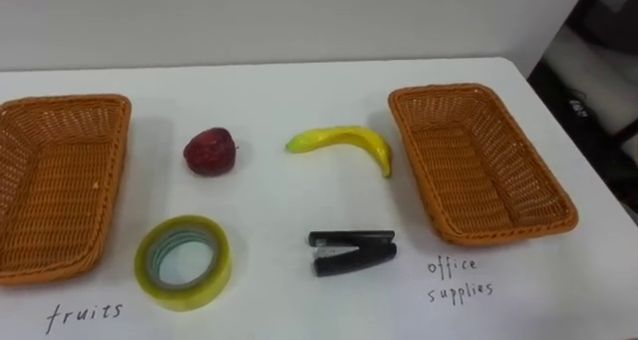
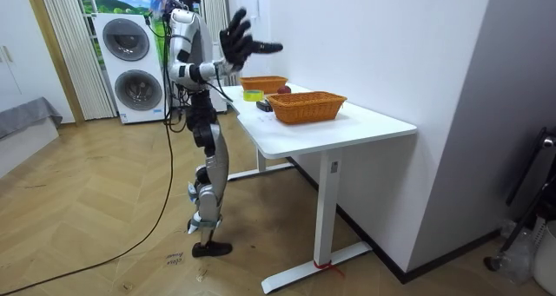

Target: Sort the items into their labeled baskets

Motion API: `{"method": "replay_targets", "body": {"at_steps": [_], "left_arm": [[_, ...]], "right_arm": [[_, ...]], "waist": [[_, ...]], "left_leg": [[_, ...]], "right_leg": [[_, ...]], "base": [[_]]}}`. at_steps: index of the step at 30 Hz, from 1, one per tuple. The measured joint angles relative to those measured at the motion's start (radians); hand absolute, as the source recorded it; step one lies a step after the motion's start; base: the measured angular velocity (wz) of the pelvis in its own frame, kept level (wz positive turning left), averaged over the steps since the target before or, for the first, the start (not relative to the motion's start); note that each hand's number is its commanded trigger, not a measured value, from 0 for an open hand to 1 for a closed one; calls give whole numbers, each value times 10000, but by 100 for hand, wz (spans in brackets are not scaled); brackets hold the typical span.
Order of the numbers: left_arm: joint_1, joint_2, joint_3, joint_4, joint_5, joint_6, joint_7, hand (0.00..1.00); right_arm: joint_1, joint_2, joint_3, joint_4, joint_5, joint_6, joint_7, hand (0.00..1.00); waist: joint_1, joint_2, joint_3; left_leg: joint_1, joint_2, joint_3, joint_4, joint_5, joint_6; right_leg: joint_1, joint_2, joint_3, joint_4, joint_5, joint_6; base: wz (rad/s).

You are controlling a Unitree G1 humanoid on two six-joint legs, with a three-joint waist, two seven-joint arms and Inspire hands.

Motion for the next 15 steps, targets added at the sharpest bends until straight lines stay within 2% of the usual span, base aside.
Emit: {"method": "replay_targets", "body": {"at_steps": [3, 6, 10, 15], "left_arm": [[-90, 26, 9, 10, -2, -3, 22, 0], [-108, 16, -11, 115, 60, -1, 22, 0], [-183, 2, -103, 221, 66, 57, 21, 0], [-357, -3, -208, 197, 72, 67, 17, 0]], "right_arm": [[-299, -47, -5, -219, -28, 1, 11, 0], [-529, -49, 116, -506, -799, 6, 12, 0], [-882, -49, 277, -1233, -1564, 14, 287, 0], [-1269, -51, 414, -1847, -1625, 18, 483, 0]], "waist": [[121, -80, 11], [218, -162, 8], [223, -100, -39], [337, -143, -5]], "left_leg": [[-2, -14, -66, 3, 11, 13], [-57, -15, -95, 16, 18, 19], [-117, -12, -119, 18, 18, 20], [-110, -17, -225, 39, 22, 20]], "right_leg": [[39, -33, -128, 13, -5, -3], [33, -32, -165, 42, 3, -6], [39, -34, -229, 77, 4, -6], [69, -46, -301, 90, 5, -7]], "base": [[10], [4], [1], [2]]}}
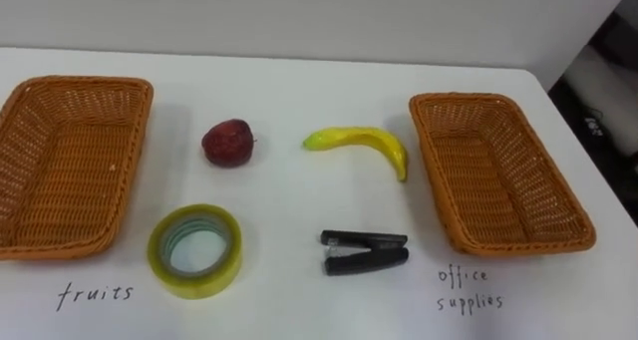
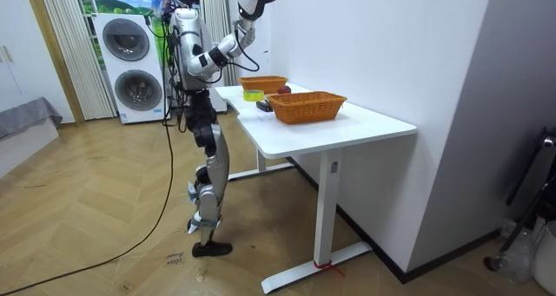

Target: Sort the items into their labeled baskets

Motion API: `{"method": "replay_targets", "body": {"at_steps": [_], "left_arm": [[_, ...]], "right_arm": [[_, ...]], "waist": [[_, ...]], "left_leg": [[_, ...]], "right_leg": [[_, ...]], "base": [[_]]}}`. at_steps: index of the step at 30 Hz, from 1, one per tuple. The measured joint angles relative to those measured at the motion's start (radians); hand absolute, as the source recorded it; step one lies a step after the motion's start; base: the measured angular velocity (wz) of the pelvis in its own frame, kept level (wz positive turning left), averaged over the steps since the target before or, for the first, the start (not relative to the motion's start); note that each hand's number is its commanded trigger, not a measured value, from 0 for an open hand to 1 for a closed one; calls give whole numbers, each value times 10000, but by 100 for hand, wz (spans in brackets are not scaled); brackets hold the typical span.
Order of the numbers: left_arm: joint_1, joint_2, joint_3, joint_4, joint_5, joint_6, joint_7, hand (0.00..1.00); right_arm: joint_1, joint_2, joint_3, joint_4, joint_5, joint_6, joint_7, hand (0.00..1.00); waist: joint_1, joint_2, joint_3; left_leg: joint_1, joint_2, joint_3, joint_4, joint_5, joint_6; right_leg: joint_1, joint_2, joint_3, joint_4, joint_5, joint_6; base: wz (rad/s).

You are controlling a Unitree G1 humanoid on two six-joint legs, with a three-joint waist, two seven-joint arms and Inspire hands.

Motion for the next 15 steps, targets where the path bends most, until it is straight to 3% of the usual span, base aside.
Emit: {"method": "replay_targets", "body": {"at_steps": [6, 15], "left_arm": [[-81, 26, -15, 174, 319, 16, -199, 0], [-70, 53, -5, 288, 771, 369, -200, 0]], "right_arm": [[-193, -14, 640, -131, -388, 336, 1111, 0], [-481, -128, 1473, -500, -373, 994, 2983, 0]], "waist": [[38, -31, 19], [17, -50, 19]], "left_leg": [[74, 0, -64, 28, 6, -2], [39, 2, -261, 26, 7, -6]], "right_leg": [[179, -4, -105, -59, 0, 0], [267, -36, -296, -52, 9, -14]], "base": [[5], [5]]}}
